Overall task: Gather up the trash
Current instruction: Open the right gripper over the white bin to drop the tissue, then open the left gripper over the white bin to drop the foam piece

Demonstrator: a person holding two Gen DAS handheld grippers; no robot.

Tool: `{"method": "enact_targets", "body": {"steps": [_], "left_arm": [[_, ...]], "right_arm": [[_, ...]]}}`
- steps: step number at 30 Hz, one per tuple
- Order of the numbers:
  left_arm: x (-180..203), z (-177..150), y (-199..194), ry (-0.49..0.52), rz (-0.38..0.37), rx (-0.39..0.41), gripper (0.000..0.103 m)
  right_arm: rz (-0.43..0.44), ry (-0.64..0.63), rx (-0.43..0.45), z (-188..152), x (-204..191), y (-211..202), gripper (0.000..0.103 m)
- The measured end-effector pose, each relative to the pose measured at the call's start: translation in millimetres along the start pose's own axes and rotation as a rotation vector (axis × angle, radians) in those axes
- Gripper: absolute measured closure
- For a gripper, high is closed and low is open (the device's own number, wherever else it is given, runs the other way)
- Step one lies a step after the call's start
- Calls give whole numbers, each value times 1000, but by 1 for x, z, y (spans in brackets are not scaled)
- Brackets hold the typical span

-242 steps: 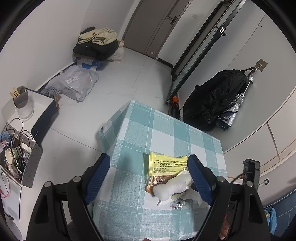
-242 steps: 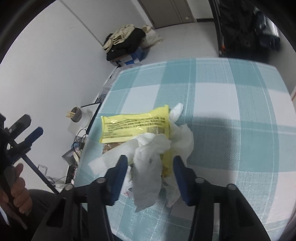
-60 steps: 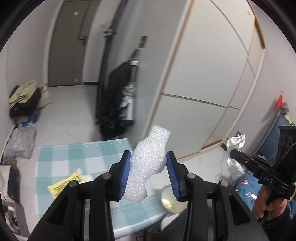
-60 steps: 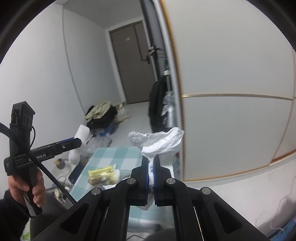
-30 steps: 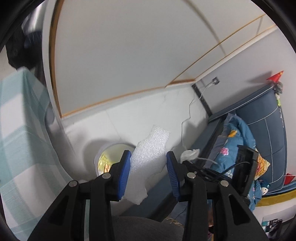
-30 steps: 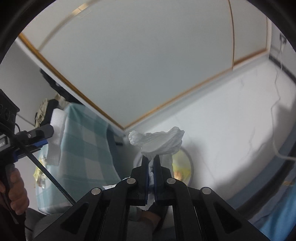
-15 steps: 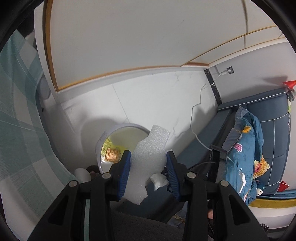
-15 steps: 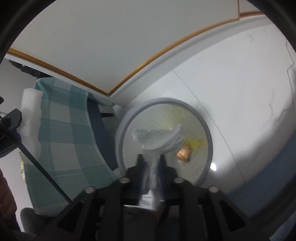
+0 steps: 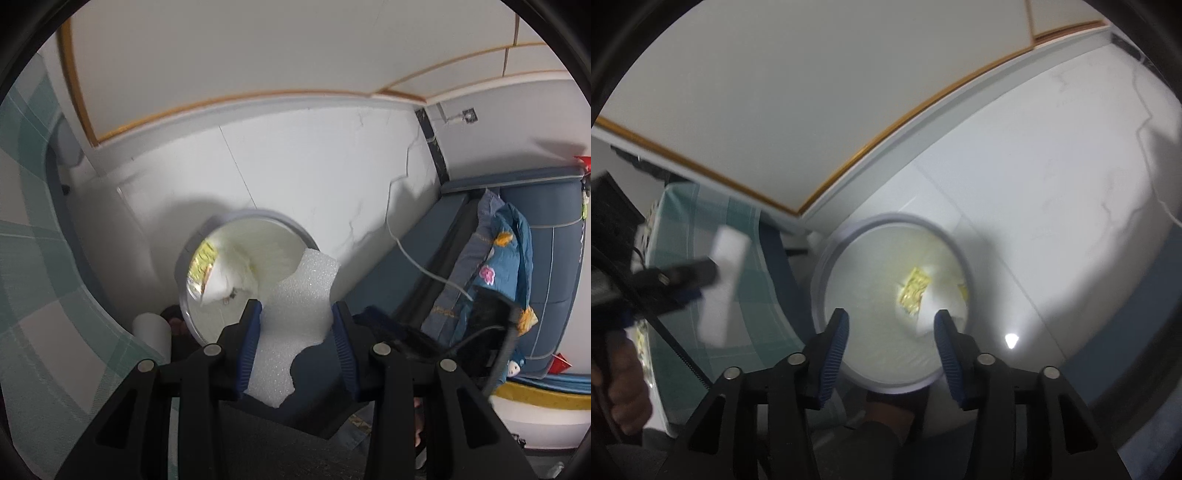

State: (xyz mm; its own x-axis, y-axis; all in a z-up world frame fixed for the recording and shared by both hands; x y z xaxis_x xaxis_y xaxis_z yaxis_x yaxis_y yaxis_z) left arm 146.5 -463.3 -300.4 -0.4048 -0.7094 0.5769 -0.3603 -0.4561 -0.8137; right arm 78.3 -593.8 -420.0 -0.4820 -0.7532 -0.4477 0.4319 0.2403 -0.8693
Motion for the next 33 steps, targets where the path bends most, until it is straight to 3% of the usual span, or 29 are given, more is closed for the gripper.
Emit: {"method": "enact_targets", "body": {"steps": [14,23,25,27,33], "left_arm": [[2,-6,37,56,63,-144,69],[-3,-7,41,30,73,-151,68],[-3,-7,40,33,80,-152,53],[-2,-7,39,28,82,-148,46],[-4,-9,31,20,85,-121,46]], "right_arm": [[11,64,109,1,11,-46,40],[13,82,105,-1,14,-49,37],[13,87,106,-1,15,-51,35],[12,89,107,-1,14,-52,33],[28,95,124,-1,12,-58,27]]}}
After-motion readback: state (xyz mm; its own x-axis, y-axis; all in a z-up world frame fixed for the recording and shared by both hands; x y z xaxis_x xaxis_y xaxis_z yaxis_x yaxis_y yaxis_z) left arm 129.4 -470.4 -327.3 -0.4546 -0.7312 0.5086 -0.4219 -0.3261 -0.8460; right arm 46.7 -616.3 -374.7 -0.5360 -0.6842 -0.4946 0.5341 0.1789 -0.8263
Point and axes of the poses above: each gripper's, at about its wrist camera, not at the fingertips, and y roughly the way its jaws point, x to its right, z to its top, the point moved 8 cm from there along y, roughly the way its jaws point, and after that the axes turned 3 degrees about -x, right-handed, at the moved point
